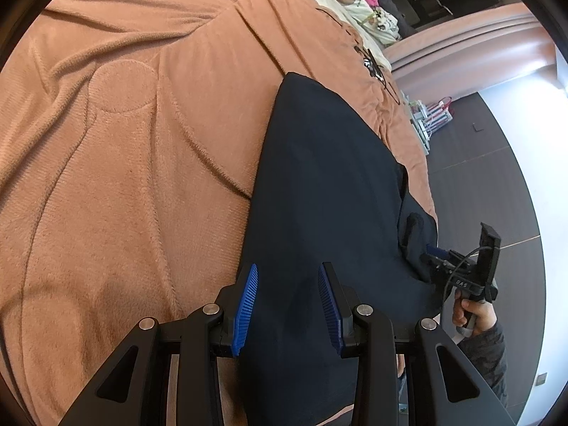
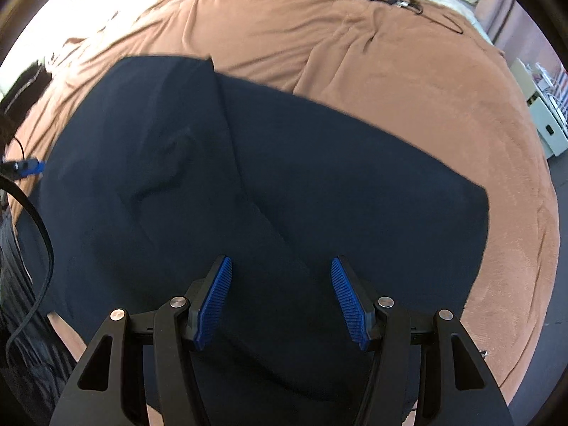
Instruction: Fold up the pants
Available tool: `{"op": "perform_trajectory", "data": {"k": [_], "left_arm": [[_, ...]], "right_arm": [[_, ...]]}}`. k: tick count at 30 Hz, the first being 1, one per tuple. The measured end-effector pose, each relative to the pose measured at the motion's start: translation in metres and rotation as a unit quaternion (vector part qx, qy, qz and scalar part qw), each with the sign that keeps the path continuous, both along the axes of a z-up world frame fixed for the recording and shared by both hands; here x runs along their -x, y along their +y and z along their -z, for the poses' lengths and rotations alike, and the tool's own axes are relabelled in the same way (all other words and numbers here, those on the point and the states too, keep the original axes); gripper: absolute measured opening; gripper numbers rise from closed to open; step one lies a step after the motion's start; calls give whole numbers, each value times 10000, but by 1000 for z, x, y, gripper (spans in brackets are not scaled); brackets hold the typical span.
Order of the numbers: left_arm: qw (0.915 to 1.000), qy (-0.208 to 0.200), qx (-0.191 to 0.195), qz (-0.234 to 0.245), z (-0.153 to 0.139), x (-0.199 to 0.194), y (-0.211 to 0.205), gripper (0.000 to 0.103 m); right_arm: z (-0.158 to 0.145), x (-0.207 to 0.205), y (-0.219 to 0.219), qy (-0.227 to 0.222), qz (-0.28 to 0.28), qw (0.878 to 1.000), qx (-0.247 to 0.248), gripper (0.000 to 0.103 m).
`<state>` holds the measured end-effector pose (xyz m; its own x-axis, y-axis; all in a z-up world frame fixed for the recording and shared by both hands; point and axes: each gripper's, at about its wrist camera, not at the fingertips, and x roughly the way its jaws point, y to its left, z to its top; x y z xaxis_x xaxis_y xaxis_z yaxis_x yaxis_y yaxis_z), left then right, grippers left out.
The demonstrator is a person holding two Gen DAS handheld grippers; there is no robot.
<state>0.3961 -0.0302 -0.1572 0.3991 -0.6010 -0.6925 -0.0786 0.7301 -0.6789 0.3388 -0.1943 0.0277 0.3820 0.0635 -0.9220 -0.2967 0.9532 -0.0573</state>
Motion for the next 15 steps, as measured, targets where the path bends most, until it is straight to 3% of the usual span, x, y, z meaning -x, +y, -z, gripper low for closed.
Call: {"op": "perform_trajectory", "data": {"k": [1, 6, 8, 15], "left_arm": [[10000, 1, -5, -5, 1, 0, 0, 38], [10000, 38, -41, -24, 5, -1, -2, 38], [10000, 28, -89, -18, 4, -1, -4, 38], [10000, -12, -79, -41, 4, 2, -8, 38]], "right_arm": [[3, 0, -1, 55, -37, 10000, -15, 50], [5, -1, 0, -14, -96, 10000, 13, 13], [2, 1, -1, -92, -51, 9999, 102, 5], [-21, 15, -22, -420, 356, 9985, -56, 0]]}}
